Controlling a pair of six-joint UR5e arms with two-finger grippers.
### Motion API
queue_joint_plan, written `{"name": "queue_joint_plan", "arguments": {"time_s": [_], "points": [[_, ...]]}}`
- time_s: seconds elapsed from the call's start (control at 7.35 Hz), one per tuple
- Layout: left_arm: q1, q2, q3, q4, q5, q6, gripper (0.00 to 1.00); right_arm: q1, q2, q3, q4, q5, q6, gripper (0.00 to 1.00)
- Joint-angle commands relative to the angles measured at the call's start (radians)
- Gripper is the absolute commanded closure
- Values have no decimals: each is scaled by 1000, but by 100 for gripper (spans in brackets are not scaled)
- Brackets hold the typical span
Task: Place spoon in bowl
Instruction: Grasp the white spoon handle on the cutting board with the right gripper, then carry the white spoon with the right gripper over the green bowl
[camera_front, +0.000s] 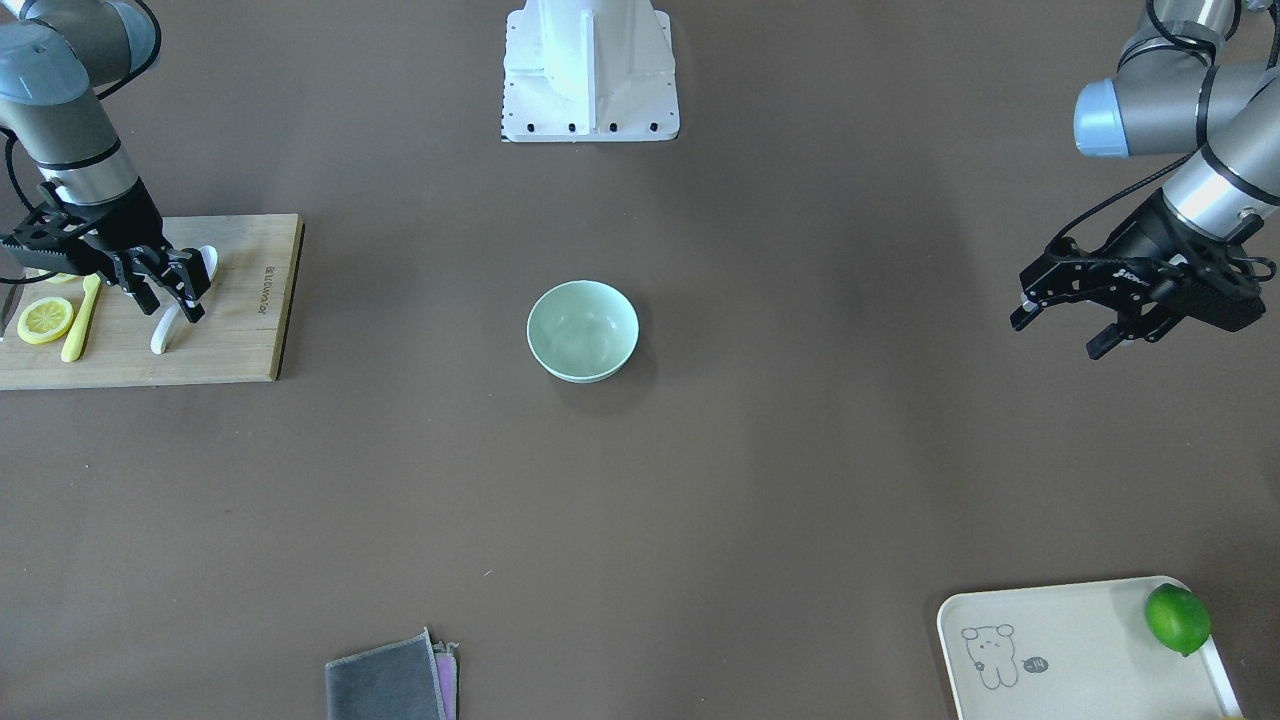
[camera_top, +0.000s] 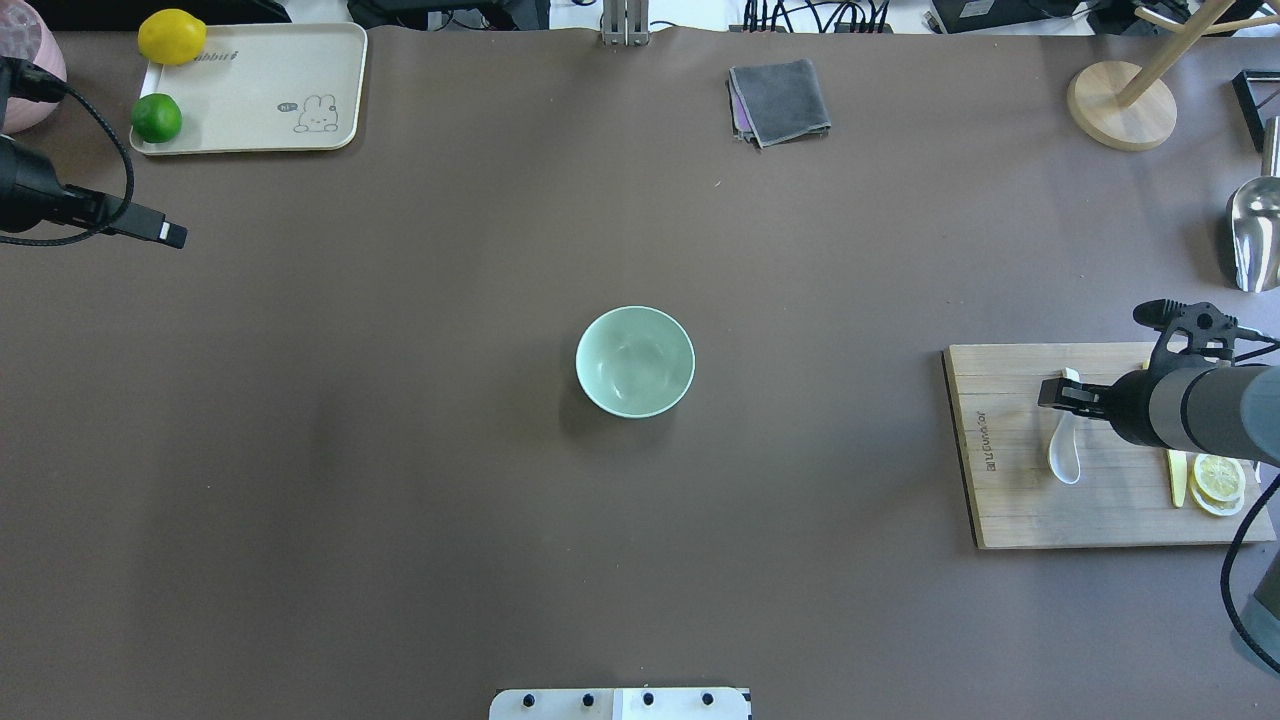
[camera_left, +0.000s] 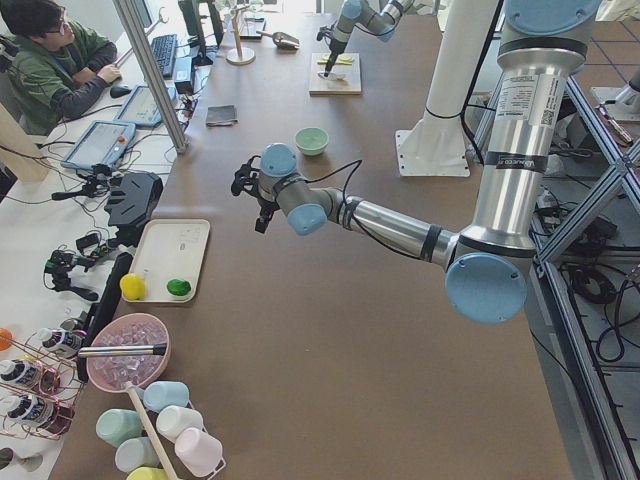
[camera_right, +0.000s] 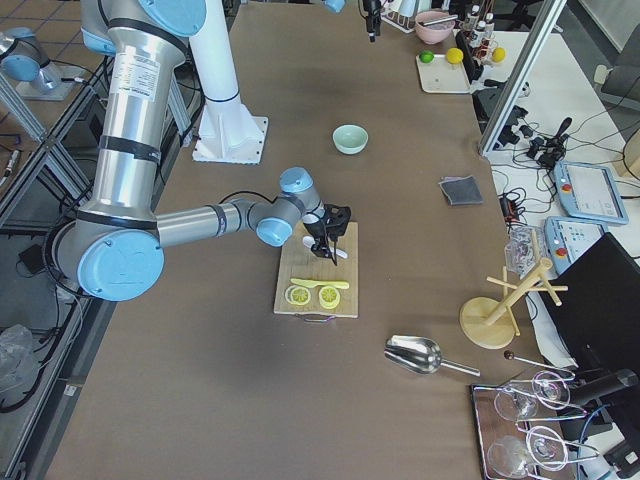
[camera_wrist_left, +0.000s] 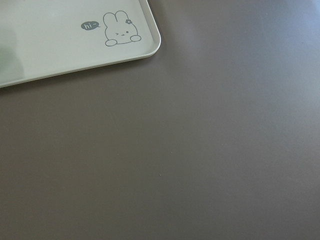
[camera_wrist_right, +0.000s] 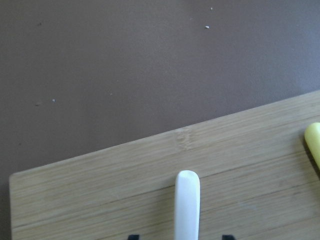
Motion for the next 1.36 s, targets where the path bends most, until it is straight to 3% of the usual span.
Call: {"name": "queue_joint_plan", "arguments": {"time_s": [0.0,0.41,0.54,0.82,0.95,1.22], "points": [[3,-2,1,0,0,-4,2,0,1,0,0,-2,1,100],[3,-2,0,0,0,-7,2,-2,10,49,-9,6,1,100],[5,-2,0,0,0,-10,2,1,103,49,-78,3,7,100],[5,-2,0,0,0,-10,2,-8,372,51,-396,-9,167,100],[6,-4,0,-2,0,-12,2,-49,472,48,-504,-58,248,100],[6,-4,0,-2,0,-12,2,-100,643,31,-654,-106,397,100]]}}
